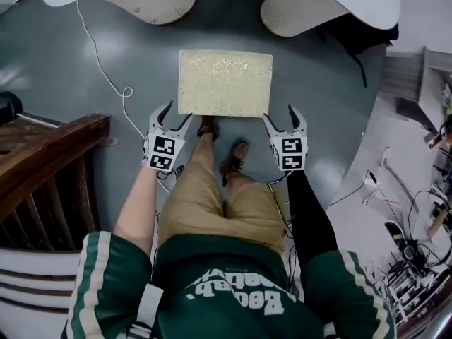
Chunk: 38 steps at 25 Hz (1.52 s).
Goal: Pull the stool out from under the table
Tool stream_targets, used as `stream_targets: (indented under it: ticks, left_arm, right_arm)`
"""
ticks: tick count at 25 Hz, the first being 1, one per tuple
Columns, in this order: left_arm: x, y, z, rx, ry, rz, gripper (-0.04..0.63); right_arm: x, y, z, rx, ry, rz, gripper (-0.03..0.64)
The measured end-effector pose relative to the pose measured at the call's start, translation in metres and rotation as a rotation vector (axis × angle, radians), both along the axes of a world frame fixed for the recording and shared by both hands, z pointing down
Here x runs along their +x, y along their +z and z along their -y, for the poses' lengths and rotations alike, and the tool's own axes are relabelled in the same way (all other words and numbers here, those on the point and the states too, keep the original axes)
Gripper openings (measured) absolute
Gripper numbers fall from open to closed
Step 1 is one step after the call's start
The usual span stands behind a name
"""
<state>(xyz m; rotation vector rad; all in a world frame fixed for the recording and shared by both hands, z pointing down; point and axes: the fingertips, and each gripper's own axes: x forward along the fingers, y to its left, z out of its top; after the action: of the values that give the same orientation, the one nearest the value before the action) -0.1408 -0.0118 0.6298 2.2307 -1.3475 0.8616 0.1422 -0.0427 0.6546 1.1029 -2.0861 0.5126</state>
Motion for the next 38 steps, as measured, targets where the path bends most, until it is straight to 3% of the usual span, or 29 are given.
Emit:
stream_targets:
  ticks: [10,18,31,38]
  left_arm:
    - [0.042,-0.192,0.124,0.293,0.075,-0.038,0.297]
    - [0.063,-0.329,0.171,0.472,0.106,-0.044,0.298]
    - [0.069,-0.469,0.173,0.692,0.054,-0.062,0.298]
    - [0.068,-0.502,0.165,0.771,0.034,-0.089,0.298]
  right_arm:
    - [-0.035,-0.211,0.110,0.319,-0.009,0.123,0.365]
    - [-0.032,-0.334,0.147,0.474,0.017,0.188,0.360]
    - [-0.072,-0.453,0.151,0.678,-0.072,0.298,0.337]
    - [-0.085,-0.473,0.146,0.712,-0.120,0.331,0.333]
